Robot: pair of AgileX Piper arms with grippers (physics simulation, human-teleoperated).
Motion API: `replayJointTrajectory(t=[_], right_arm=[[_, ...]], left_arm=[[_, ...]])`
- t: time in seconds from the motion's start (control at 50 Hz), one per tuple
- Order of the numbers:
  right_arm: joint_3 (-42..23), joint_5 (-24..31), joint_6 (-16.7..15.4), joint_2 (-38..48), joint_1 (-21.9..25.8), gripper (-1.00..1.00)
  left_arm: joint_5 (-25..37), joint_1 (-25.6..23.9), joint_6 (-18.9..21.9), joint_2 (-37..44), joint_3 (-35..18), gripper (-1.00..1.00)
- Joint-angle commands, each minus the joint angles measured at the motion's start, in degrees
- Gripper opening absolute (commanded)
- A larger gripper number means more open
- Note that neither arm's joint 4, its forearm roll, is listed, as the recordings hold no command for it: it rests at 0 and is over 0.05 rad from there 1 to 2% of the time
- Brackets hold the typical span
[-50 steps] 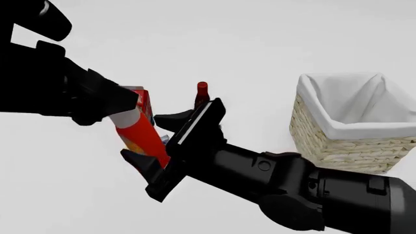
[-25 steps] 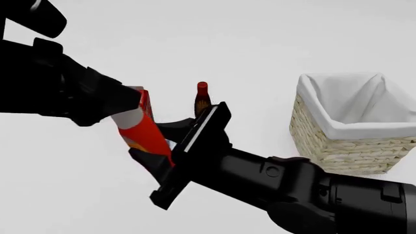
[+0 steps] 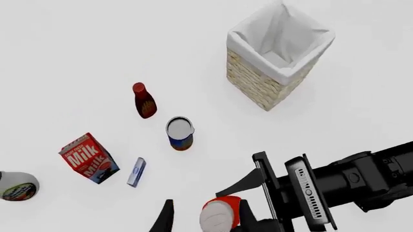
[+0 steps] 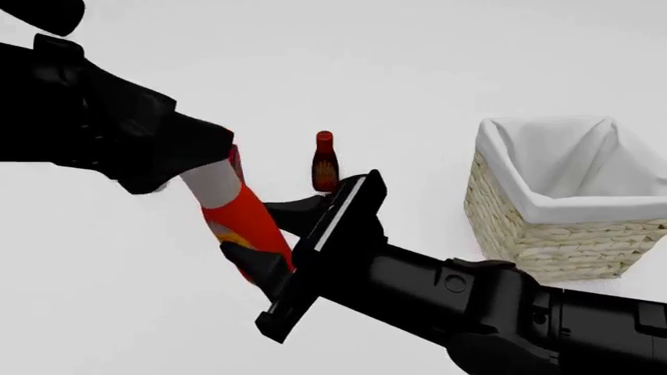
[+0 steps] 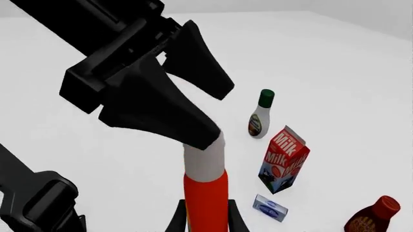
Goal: Pick the ketchup and place it in the basket.
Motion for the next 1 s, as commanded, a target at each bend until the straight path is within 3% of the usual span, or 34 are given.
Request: replayJointTrajectory(t=[0.02, 0.2, 0.46, 0.76, 0.98, 1.0], right_arm=[[1.7, -0.9, 1.2, -1.1, -0.3, -1.00], [2.4, -1.3, 1.5, -1.5, -1.6, -1.00], [1.9, 0.7, 1.4, -3.6, -4.4, -1.00], [-0.6, 3.8, 0.4, -5.1, -11.2, -1.00], [-1.0, 4.8, 0.8, -6.5, -15.8, -1.00], [-0.9, 4.5, 1.2, -6.9, -16.3, -1.00]], left_arm=[[-1.5, 2.4, 1.5, -0.5, -1.3, 1.00], [-1.3, 3.1, 0.9, -0.8, -4.6, 1.00], [-4.1, 7.0, -1.0, -3.1, -2.8, 1.00], [-12.1, 13.7, -4.4, -7.3, 6.9, 1.00], [-19.0, 21.5, -0.8, -11.2, 14.3, 1.00], [-19.3, 21.3, -1.9, -11.0, 15.1, 1.00]])
